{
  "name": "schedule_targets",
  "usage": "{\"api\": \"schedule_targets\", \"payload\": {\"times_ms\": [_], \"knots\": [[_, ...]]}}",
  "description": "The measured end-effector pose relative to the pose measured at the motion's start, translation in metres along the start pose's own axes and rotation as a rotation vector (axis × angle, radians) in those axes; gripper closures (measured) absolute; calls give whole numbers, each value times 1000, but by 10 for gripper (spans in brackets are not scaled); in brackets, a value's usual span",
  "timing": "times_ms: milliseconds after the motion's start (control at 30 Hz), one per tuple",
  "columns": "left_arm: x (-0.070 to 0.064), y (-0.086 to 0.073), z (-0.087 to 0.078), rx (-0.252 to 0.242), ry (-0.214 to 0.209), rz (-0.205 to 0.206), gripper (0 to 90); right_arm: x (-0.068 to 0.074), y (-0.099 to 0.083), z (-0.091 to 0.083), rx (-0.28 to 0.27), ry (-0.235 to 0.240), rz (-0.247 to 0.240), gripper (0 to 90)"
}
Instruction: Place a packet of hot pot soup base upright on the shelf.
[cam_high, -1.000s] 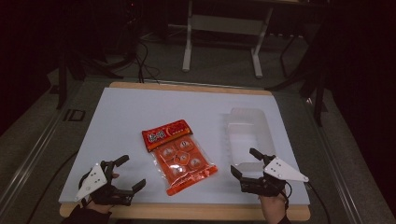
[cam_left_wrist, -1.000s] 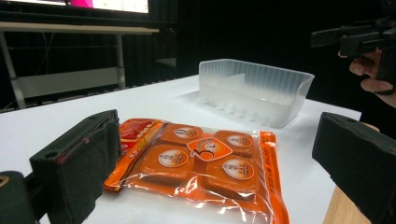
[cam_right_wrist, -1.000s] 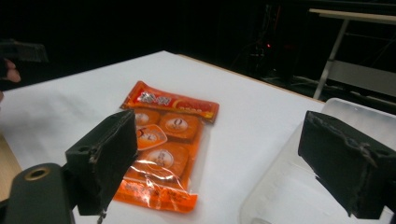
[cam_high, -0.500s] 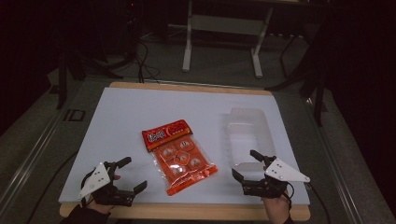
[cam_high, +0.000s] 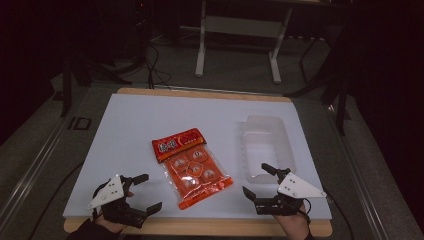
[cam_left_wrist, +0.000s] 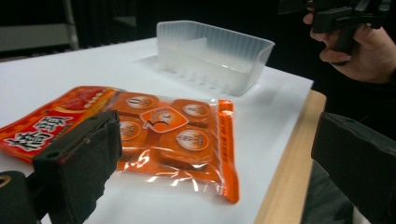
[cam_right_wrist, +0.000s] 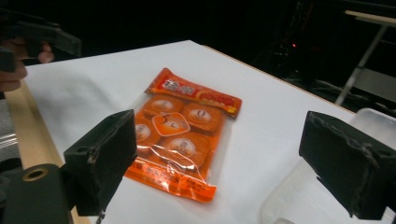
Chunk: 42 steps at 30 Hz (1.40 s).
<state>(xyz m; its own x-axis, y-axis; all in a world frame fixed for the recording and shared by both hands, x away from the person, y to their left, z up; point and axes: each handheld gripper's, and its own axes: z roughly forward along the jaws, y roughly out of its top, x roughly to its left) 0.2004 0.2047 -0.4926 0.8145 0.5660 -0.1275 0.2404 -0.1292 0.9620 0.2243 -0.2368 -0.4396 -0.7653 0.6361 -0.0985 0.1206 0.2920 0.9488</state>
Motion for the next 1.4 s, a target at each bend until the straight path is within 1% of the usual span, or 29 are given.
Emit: {"api": "schedule_targets", "payload": {"times_ms": [33, 67, 133, 167, 200, 267, 300, 333, 367, 400, 467, 533, 567, 600, 667, 700, 767, 833, 867, 900, 933, 967, 1067, 1100, 1167, 1200, 1233, 1300, 1400], "knots": [[0, 0, 0, 0, 0, 0, 26, 1, 0, 0, -5, 5, 0, 110], [-3, 5, 1, -1, 6, 17, 26, 1, 1, 0, -7, 4, -5, 110], [-4, 7, 1, -9, 7, 21, 26, 1, 1, 0, -13, 5, -7, 109], [-6, 11, 2, -9, 9, 32, 26, 2, 1, -1, -20, 7, -1, 109], [-8, 14, 3, -12, 22, 47, 26, 1, 2, -1, -19, 8, 5, 109], [-9, 18, 4, 14, 12, 55, 26, 1, 2, -1, -18, 10, 3, 109], [-9, 20, 4, 17, 14, 60, 26, 1, 2, -1, -17, 8, 3, 109], [-9, 20, 4, 17, 14, 60, 26, 1, 2, -1, -17, 8, 3, 109], [-7, 25, 5, 33, 12, 50, 26, 1, 3, -2, -25, 11, 9, 109], [-7, 25, 5, 33, 12, 50, 26, 1, 3, -2, -28, 8, 13, 109], [-4, 32, 6, 39, 22, 63, 26, 0, 3, -3, -33, 15, 16, 109], [-3, 37, 7, 49, 28, 77, 26, 0, 3, -3, -30, 12, 18, 109], [-3, 37, 7, 49, 28, 77, 27, 0, 4, -2, -29, 14, 19, 109], [-2, 39, 8, 50, 42, 88, 27, 0, 4, -2, -29, 14, 19, 109], [1, 43, 11, 41, 60, 81, 27, 1, 4, -3, -29, 8, 12, 109], [3, 44, 13, 43, 53, 73, 27, 1, 4, -3, -30, 5, 11, 109], [5, 46, 15, 45, 61, 70, 27, 1, 5, -3, -39, 6, 12, 110], [6, 47, 16, 48, 59, 65, 27, 1, 5, -4, -42, 1, 8, 110], [7, 48, 16, 48, 66, 65, 27, 1, 5, -4, -48, 11, 13, 113], [10, 51, 17, 46, 63, 53, 27, 1, 5, -4, -45, 7, 9, 113], [10, 51, 17, 46, 63, 53, 27, 1, 5, -4, -45, 7, 9, 113], [15, 55, 17, 43, 66, 39, 27, 2, 5, -4, -45, 8, 10, 113], [20, 58, 18, 35, 93, 41, 27, 2, 5, -3, -40, 6, 2, 116], [22, 59, 18, 26, 110, 40, 27, 3, 5, -3, -36, -11, -14, 123], [22, 59, 18, 26, 110, 40, 26, 4, 5, -3, -35, -19, -19, 123], [28, 60, 19, 8, 142, 48, 26, 4, 5, -3, -35, -19, -19, 124], [31, 61, 20, 10, 152, 48, 27, 3, 5, -3, -39, -12, -8, 124], [36, 61, 23, 18, 171, 50, 27, 2, 5, -4, -41, -9, -2, 125], [43, 62, 29, 30, 185, 37, 27, 2, 5, -4, -42, -7, 5, 124]]}}
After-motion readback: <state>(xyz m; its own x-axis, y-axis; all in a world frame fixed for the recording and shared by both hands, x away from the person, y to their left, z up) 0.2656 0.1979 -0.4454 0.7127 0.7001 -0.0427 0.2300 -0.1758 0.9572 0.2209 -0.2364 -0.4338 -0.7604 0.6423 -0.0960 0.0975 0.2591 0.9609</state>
